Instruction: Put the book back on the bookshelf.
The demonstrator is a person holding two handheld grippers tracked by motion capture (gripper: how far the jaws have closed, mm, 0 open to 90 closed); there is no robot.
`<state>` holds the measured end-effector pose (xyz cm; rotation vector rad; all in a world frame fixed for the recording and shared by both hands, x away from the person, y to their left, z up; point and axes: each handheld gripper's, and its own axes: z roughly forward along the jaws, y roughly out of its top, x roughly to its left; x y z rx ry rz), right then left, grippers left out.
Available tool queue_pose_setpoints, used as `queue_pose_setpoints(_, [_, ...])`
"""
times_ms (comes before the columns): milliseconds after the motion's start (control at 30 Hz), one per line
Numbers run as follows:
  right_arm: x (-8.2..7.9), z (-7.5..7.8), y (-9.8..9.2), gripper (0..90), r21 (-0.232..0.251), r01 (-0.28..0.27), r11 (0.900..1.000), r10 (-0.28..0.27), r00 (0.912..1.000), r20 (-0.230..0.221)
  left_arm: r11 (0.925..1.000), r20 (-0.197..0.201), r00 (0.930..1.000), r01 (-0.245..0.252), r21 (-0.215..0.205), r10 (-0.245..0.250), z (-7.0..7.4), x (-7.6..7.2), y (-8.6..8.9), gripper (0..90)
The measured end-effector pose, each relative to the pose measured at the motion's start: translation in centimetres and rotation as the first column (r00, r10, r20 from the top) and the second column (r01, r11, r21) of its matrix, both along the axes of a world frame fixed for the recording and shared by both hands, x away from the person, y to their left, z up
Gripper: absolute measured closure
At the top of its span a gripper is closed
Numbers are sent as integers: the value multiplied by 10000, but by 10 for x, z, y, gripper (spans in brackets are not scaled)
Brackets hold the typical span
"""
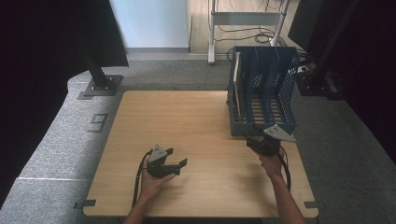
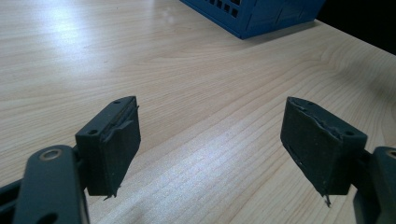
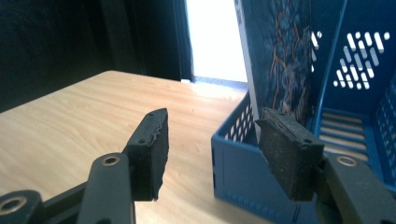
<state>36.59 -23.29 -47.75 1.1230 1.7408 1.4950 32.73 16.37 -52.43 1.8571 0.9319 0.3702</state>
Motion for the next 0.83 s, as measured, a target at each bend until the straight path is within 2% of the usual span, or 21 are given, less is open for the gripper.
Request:
queue_pose_setpoints(400, [-20,-32,-12,417,-9,-111,9999,110,9977,-669,10000,-53,10000,-15,37,15,-1,0,0,200])
queue_pose_setpoints(500, [-22,-35,-13,415,-80,-178,9998,171,9964,-828,10000,-42,10000,-25,43,25,-1,0,0,200])
queue_pose_setpoints(667, [-23,-36,-12,405,-223,-216,9995,197,9962,-843,10000,-34,10000,-59,12,59,0,0,1,200])
queue_pose_setpoints(767, [-24,-40,-11,388,-400,-264,9989,221,9944,-1036,10000,-29,10000,-78,24,78,0,1,2,200])
queue_pose_setpoints(833, [-24,-42,-11,368,-604,-300,9977,218,9908,-1335,9999,-24,9999,-106,37,106,0,1,2,200])
